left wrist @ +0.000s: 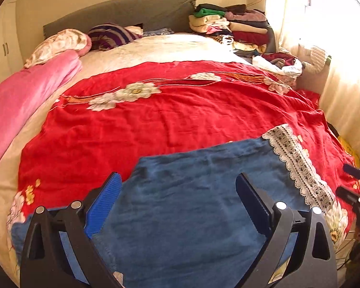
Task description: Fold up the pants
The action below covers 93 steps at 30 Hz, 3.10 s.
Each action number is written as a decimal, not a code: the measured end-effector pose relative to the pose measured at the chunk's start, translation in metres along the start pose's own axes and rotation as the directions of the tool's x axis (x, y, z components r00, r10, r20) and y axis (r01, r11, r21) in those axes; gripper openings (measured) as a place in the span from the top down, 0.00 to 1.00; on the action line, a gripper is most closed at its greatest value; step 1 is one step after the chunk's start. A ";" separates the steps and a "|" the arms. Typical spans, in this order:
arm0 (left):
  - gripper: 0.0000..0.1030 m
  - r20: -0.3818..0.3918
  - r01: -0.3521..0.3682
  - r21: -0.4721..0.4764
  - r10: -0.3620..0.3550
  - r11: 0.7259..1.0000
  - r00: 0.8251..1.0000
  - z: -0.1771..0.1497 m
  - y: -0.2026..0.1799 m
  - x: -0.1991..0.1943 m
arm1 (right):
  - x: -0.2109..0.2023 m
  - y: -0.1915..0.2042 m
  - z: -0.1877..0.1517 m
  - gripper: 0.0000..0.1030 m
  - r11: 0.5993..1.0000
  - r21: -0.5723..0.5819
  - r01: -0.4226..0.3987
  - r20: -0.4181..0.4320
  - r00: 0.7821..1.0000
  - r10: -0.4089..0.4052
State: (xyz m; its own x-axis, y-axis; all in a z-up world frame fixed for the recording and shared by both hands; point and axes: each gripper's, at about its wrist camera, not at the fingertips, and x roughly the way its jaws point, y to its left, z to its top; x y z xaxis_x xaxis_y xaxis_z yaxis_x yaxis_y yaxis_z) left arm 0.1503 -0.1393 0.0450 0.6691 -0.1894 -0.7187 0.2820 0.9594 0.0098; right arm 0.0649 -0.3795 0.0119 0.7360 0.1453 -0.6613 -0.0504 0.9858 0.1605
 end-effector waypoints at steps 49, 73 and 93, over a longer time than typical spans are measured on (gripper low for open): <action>0.94 -0.126 0.467 -0.034 -0.467 0.884 0.875 0.032 -0.054 0.113 | 0.030 0.094 0.006 0.81 0.956 -0.086 -0.281 -0.058 0.959 0.277; 0.46 0.104 0.398 -0.529 -0.408 0.749 0.907 -0.065 0.165 0.050 | 0.056 0.283 -0.042 0.81 0.708 -0.639 -0.301 -0.212 0.954 0.214; 0.21 -0.048 0.299 -0.478 -0.364 0.826 0.930 -0.035 0.119 0.101 | 0.138 0.125 0.092 0.62 0.958 -0.149 -0.244 -0.193 0.958 0.214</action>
State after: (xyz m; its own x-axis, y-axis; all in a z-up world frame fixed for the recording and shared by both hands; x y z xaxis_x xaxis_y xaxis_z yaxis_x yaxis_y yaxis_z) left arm 0.2274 -0.0365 -0.0510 0.4862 -0.5156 -0.7055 0.1043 0.8358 -0.5390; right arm 0.2222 -0.2439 0.0081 0.5636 0.3661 -0.7405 -0.3282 0.9219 0.2060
